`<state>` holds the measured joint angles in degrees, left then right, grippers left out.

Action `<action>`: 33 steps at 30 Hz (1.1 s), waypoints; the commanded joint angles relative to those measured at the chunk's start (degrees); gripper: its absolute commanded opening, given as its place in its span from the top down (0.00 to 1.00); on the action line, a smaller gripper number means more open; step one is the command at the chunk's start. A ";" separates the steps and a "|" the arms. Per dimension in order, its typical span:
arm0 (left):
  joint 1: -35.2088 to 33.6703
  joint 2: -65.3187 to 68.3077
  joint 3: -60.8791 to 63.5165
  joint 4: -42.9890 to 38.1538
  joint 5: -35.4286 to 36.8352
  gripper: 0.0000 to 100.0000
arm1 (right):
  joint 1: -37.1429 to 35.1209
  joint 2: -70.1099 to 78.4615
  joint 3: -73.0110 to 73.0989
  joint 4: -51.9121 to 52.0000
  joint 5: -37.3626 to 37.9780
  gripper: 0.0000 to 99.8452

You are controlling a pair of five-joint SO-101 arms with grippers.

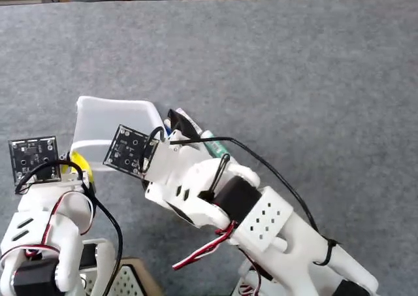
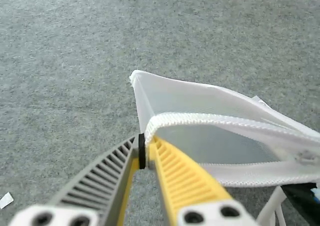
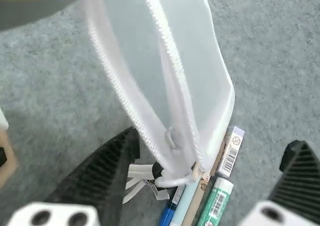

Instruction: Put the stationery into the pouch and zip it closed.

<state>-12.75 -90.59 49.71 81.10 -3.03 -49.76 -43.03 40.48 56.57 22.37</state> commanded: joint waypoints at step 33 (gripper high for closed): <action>0.57 -0.09 -11.03 4.22 0.62 0.94 | 1.14 -1.19 6.55 -16.00 4.92 0.99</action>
<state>-13.10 -90.77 44.79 83.65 -3.12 -48.79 -42.95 51.82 35.30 26.33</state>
